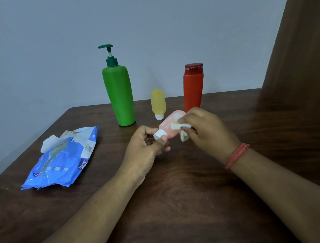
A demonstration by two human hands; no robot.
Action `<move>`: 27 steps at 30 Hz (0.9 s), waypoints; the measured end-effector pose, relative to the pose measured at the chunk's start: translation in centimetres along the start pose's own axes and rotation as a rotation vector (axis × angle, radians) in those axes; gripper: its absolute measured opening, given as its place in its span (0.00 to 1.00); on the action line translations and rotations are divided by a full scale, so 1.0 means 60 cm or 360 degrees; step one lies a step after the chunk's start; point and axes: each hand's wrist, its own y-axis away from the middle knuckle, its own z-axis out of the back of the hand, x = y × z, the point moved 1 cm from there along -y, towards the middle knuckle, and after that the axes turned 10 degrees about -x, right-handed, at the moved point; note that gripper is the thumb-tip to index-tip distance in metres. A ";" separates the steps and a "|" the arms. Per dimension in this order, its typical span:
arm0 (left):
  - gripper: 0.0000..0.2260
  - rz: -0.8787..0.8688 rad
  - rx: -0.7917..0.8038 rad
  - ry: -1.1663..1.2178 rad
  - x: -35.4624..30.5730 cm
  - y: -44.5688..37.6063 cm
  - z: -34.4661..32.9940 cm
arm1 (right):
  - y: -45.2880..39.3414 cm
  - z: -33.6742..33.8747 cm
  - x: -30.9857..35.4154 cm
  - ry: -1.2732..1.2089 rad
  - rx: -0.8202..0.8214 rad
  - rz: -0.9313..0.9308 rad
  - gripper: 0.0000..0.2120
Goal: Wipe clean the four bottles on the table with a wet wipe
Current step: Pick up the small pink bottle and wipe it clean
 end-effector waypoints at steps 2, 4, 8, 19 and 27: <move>0.07 -0.0012 0.0023 -0.0017 0.002 0.000 -0.002 | 0.001 0.005 0.007 0.0001 -0.0062 -0.0008 0.13; 0.07 -0.0009 0.0028 -0.0006 0.002 0.000 -0.001 | 0.005 -0.001 0.026 -0.0015 0.0013 0.0119 0.12; 0.10 0.0065 0.0054 0.0165 -0.002 0.003 -0.001 | 0.002 -0.005 0.016 0.0019 -0.0036 0.0107 0.12; 0.09 0.0239 0.0060 0.0362 -0.008 0.006 -0.006 | 0.003 0.003 0.007 -0.0041 -0.0129 0.0145 0.09; 0.10 0.0237 0.0084 0.0425 -0.012 0.007 -0.004 | 0.003 -0.002 0.017 -0.0050 -0.0174 0.0156 0.09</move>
